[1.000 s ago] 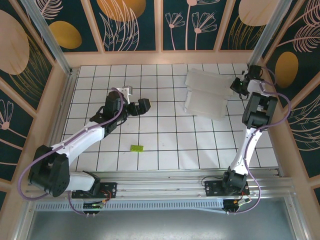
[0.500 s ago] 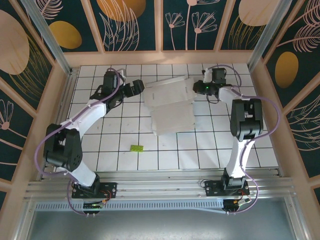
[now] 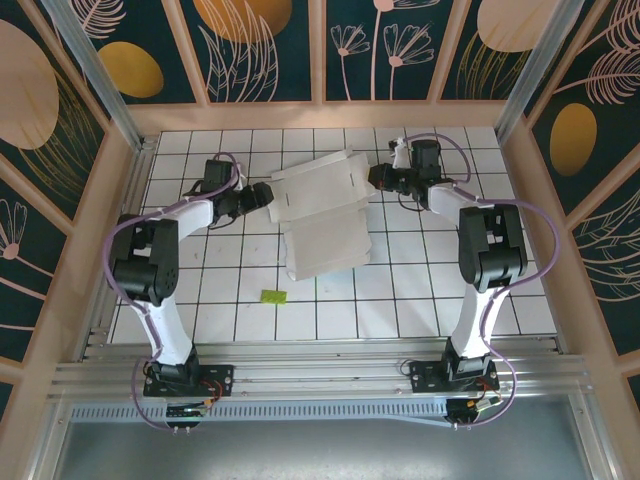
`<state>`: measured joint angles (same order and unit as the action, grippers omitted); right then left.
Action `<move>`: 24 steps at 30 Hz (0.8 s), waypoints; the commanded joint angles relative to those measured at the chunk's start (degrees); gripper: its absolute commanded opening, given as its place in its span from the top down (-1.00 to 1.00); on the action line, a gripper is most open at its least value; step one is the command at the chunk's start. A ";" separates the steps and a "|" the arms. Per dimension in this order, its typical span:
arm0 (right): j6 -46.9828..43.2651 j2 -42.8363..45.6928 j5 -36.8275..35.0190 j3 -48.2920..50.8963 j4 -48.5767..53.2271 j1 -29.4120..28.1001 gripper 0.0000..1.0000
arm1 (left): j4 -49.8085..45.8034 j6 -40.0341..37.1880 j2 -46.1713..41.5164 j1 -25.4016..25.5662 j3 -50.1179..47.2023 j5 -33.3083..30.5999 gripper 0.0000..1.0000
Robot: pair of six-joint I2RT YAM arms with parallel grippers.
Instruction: Fold the paper box
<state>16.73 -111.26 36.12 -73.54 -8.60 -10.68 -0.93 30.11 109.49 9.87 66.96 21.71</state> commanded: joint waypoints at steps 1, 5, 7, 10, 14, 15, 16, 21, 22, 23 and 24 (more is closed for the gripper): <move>0.94 3.02 1.36 0.46 -2.31 -1.63 1.00 | 3.54 -0.24 3.94 -0.04 3.19 4.13 -0.39; 0.23 3.41 0.31 0.25 -1.18 -2.57 1.00 | 4.48 0.04 7.94 -0.11 6.16 3.28 -0.20; 0.36 3.50 0.64 0.15 -0.99 -2.67 1.00 | 4.80 0.23 9.76 -0.33 7.31 3.14 -0.09; 0.21 3.51 1.08 -0.28 -0.40 -2.74 1.00 | 6.29 1.34 11.04 -0.64 7.62 5.03 0.10; -0.34 3.32 -0.11 -0.94 1.04 -3.00 1.00 | 7.49 1.23 10.01 -0.64 6.40 5.20 0.31; -0.58 3.19 -0.65 -1.05 1.42 -3.07 1.00 | 7.60 0.98 9.58 -0.64 6.01 5.02 0.34; -0.80 3.15 -1.08 -1.23 1.72 -3.13 1.00 | 7.69 0.65 9.12 -0.70 5.66 4.87 0.38; -1.39 2.78 -1.88 -1.84 2.68 -3.52 1.00 | 6.60 -1.32 7.96 -0.66 5.79 3.98 0.48; -1.44 2.79 -2.01 -1.87 2.83 -3.59 1.00 | 6.30 -1.66 8.00 -0.64 6.02 3.78 0.54; -1.65 2.82 -2.38 -1.91 3.09 -3.67 1.00 | 5.91 -2.04 8.02 -0.69 6.31 3.69 0.62; -2.06 2.88 -2.82 -2.08 3.49 -3.76 0.99 | 5.60 -2.45 8.07 -0.64 6.56 3.52 0.68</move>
<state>16.45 -110.41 34.33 -73.67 -6.46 -13.67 4.51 29.58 119.50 9.63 73.12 25.17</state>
